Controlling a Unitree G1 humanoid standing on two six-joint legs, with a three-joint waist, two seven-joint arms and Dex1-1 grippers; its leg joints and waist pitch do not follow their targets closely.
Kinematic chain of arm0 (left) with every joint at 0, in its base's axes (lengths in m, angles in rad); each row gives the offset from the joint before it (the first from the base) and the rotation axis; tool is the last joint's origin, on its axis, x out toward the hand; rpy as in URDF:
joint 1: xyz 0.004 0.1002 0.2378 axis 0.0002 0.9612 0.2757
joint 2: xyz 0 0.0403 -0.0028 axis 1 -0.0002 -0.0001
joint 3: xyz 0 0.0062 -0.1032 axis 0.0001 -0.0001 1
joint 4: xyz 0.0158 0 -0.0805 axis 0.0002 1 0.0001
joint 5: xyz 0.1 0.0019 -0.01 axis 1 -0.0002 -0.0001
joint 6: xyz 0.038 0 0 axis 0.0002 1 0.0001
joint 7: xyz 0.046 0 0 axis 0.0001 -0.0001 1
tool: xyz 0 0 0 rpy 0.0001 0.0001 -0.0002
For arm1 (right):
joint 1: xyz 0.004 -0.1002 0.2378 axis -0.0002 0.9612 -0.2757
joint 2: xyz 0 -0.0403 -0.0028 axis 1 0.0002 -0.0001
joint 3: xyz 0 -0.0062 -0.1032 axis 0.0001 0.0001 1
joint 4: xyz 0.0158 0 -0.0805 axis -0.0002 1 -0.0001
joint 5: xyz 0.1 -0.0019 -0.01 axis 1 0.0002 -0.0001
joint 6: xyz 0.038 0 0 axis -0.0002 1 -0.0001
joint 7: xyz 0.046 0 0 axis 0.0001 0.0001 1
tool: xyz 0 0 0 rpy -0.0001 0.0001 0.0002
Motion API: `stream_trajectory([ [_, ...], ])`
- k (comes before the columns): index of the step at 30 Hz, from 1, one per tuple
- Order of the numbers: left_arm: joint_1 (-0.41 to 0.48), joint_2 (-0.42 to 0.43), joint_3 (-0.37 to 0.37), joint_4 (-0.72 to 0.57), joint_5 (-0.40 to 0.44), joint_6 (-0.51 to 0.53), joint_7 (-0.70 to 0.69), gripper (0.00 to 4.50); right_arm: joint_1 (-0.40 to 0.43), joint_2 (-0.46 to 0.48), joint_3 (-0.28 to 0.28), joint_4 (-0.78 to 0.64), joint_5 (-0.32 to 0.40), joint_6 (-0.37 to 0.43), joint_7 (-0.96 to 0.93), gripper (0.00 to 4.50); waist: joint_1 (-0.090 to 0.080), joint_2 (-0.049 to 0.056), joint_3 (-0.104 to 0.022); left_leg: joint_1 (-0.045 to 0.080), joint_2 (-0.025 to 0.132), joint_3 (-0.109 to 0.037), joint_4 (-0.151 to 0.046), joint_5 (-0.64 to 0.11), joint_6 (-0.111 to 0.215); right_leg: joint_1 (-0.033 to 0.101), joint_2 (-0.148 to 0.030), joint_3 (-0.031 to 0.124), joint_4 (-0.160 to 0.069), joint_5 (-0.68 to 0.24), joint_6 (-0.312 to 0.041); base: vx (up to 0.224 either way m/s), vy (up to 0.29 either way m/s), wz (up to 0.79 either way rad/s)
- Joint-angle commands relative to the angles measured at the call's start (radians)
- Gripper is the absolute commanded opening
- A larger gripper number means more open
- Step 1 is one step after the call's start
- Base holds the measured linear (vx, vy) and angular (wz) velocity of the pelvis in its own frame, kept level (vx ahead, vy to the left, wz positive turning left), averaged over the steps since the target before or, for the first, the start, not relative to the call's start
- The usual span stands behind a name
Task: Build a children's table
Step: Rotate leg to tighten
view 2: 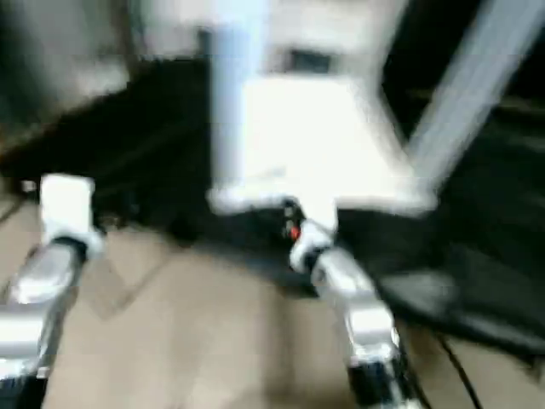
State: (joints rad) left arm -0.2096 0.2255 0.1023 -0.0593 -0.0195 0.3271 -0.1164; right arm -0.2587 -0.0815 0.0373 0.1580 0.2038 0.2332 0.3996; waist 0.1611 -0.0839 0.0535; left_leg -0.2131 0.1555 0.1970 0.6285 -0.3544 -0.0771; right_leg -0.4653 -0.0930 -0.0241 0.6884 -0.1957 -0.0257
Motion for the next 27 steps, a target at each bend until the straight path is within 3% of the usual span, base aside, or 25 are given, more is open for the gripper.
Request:
stream_trajectory([
  [1,0.001,-0.006,-0.021,-0.017,-0.023,-0.013,-0.024,4.43,0.001,-0.001,-0.024,-0.026,0.016,0.008,-0.010,3.52,0.042,-0.009,-0.057,-0.126,-0.040,-0.067,0.098,-0.109,0.121,0.242,-0.183,0.177,-0.187,-0.552,-0.311,0.199,-0.055,-0.24],
  [2,0.002,-0.007,-0.021,-0.018,-0.025,-0.014,-0.026,4.43,0.003,-0.002,-0.025,-0.028,0.016,0.008,-0.011,3.52,0.055,0.017,-0.065,-0.143,-0.025,-0.091,0.110,-0.023,0.079,0.246,-0.194,0.183,-0.175,-0.489,-0.350,0.199,-0.055,-0.24],
  [3,0.010,-0.013,-0.020,-0.025,-0.035,-0.008,-0.031,4.43,0.012,-0.005,-0.027,-0.039,0.015,0.008,-0.012,3.52,0.023,0.011,-0.064,-0.192,-0.019,-0.124,0.136,0.092,0.008,0.240,-0.172,0.155,-0.141,-0.214,-0.386,0.195,-0.024,-0.28],
  [4,0.014,-0.014,-0.020,-0.028,-0.035,-0.003,-0.030,4.43,0.017,-0.006,-0.028,-0.042,0.014,0.008,-0.010,3.52,0.011,0.022,-0.060,-0.187,-0.005,-0.135,0.106,0.221,-0.034,0.198,-0.156,0.102,-0.139,0.078,-0.403,0.141,-0.033,-0.16],
  [5,0.017,-0.012,-0.021,-0.027,-0.032,-0.001,-0.030,4.43,0.021,-0.009,-0.028,-0.045,0.016,0.008,-0.009,3.52,-0.001,0.041,-0.056,-0.179,0.006,-0.131,0.013,0.411,-0.032,0.147,-0.098,0.021,-0.124,0.269,-0.331,0.141,-0.033,-0.16],
  [6,0.020,-0.013,-0.016,-0.026,-0.029,-0.001,-0.022,4.43,0.025,-0.010,-0.029,-0.050,0.019,0.010,-0.008,3.52,-0.005,0.061,-0.056,-0.173,0.005,-0.121,-0.045,0.501,-0.012,0.130,-0.053,-0.017,-0.118,0.281,-0.262,0.115,-0.012,-0.07],
  [7,0.021,-0.013,-0.011,-0.024,-0.028,-0.002,-0.017,4.43,0.027,-0.012,-0.029,-0.054,0.022,0.011,-0.007,3.52,-0.018,0.108,-0.069,-0.195,0.035,-0.131,-0.085,0.584,0.034,0.147,0.015,-0.046,-0.073,0.276,-0.141,0.077,-0.018,-0.21],
  [8,0.020,-0.014,-0.006,-0.022,-0.030,0.001,-0.015,4.43,0.028,-0.013,-0.028,-0.056,0.023,0.012,-0.007,3.52,-0.026,0.115,-0.082,-0.166,0.101,-0.149,-0.068,0.490,0.085,0.121,-0.004,-0.030,-0.067,0.202,-0.073,0.077,-0.018,-0.21],
  [9,0.018,-0.013,-0.003,-0.021,-0.030,0.007,-0.013,4.43,0.027,-0.013,-0.029,-0.057,0.024,0.012,-0.006,3.52,-0.023,0.108,-0.080,-0.153,0.116,-0.143,-0.068,0.376,0.104,0.106,-0.026,-0.013,-0.084,0.155,-0.085,0.072,-0.016,-0.10],
  [10,0.015,-0.015,0.005,-0.019,-0.039,0.015,-0.016,4.43,0.024,-0.013,-0.029,-0.056,0.024,0.013,-0.007,3.52,-0.021,0.095,-0.078,-0.167,0.102,-0.125,-0.076,0.239,0.103,0.122,-0.053,-0.002,-0.097,0.148,-0.136,0.050,0.020,0.13],
  [11,0.013,-0.018,0.011,-0.019,-0.048,0.020,-0.019,4.43,0.020,-0.013,-0.030,-0.055,0.024,0.012,-0.006,3.52,-0.011,0.084,-0.068,-0.167,0.082,-0.099,-0.084,0.104,0.072,0.120,-0.057,0.003,-0.117,0.081,-0.166,0.050,0.020,0.13],
  [12,0.012,-0.018,0.015,-0.021,-0.057,0.024,-0.021,4.43,0.016,-0.012,-0.031,-0.053,0.022,0.012,-0.004,3.52,-0.013,0.075,-0.063,-0.170,0.076,-0.091,-0.089,0.058,0.064,0.127,-0.061,0.005,-0.125,0.030,-0.169,0.000,0.000,0.00],
  [13,0.012,-0.018,0.017,-0.022,-0.068,0.027,-0.027,4.43,0.013,-0.012,-0.033,-0.050,0.020,0.012,-0.002,3.52,-0.007,0.077,-0.058,-0.162,0.075,-0.082,-0.099,-0.014,0.046,0.126,-0.062,0.004,-0.140,-0.110,-0.153,0.000,0.000,0.00],
  [15,0.012,-0.015,0.013,-0.032,-0.098,0.027,-0.063,4.43,0.005,-0.013,-0.033,-0.044,0.017,0.014,0.003,3.52,-0.008,0.076,-0.056,-0.155,0.082,-0.079,-0.109,-0.065,0.030,0.121,-0.062,0.004,-0.150,-0.231,-0.127,0.000,0.000,0.00],
  [16,0.010,-0.011,0.003,-0.039,-0.123,0.024,-0.105,4.43,-0.002,-0.015,-0.032,-0.041,0.017,0.017,0.009,3.52,-0.011,0.069,-0.052,-0.151,0.083,-0.074,-0.115,-0.095,0.024,0.118,-0.064,0.004,-0.159,-0.291,-0.109,0.000,0.000,0.00],
  [18,-0.004,0.003,-0.027,-0.034,-0.141,0.012,-0.172,4.43,-0.015,-0.027,-0.022,-0.031,0.014,0.020,0.021,3.52,-0.009,0.072,-0.053,-0.148,0.087,-0.073,-0.120,-0.111,0.011,0.113,-0.067,0.005,-0.159,-0.317,-0.102,0.000,0.000,0.00],
  [24,-0.064,0.017,-0.061,0.023,-0.160,0.038,-0.251,4.43,-0.036,-0.034,-0.016,-0.021,0.021,0.027,0.027,3.52,-0.008,0.070,-0.058,-0.150,0.087,-0.068,-0.121,-0.084,-0.001,0.116,-0.072,0.007,-0.151,-0.249,-0.095,0.000,0.000,0.00],
  [27,-0.121,0.032,-0.097,0.117,-0.115,0.062,-0.247,4.43,-0.038,-0.041,-0.015,-0.016,0.021,0.032,0.039,3.52,-0.008,0.070,-0.061,-0.149,0.085,-0.066,-0.119,-0.055,0.000,0.117,-0.068,0.006,-0.144,-0.189,-0.096,0.000,0.000,0.00],
])
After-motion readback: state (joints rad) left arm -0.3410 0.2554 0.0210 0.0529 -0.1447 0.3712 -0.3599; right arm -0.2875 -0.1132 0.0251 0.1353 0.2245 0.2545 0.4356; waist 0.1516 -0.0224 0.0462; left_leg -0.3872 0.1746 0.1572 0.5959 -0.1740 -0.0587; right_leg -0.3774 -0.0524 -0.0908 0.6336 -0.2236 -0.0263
